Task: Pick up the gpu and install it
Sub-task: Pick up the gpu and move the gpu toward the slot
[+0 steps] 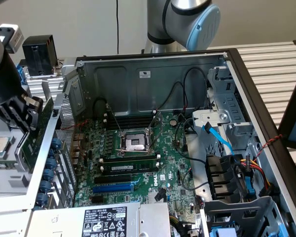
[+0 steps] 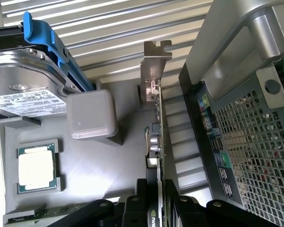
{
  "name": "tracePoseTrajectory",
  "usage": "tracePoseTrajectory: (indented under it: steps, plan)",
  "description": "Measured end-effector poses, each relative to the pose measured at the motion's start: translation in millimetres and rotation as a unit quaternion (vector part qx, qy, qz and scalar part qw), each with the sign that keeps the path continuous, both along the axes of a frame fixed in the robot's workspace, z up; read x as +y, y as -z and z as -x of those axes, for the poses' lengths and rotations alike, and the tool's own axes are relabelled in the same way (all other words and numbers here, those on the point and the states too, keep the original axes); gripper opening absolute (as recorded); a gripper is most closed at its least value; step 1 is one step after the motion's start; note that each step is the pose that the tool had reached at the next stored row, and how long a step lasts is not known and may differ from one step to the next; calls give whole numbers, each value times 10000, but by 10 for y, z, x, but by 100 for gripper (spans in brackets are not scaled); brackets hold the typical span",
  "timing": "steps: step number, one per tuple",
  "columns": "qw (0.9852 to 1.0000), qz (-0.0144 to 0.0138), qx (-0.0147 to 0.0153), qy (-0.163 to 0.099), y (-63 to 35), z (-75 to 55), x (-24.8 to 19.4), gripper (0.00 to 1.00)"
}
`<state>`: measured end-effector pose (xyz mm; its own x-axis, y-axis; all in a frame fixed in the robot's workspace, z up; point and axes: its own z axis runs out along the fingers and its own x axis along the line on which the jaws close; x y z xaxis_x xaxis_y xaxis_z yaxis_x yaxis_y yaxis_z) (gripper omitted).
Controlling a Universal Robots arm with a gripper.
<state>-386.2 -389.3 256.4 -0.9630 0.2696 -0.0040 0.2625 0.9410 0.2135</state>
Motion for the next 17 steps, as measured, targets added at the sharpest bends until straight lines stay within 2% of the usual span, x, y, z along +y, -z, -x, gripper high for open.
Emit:
tracePoseTrajectory:
  steps: [3,8,12,17]
  plan:
    - [10000,0,30,8,-5,-12,-9,27]
    - [10000,-1,77,8,-71,-52,-29,27]
    - [9999,1,140,8,-118,-75,-50,27]
    - [9998,9,174,8,-133,-92,-67,27]
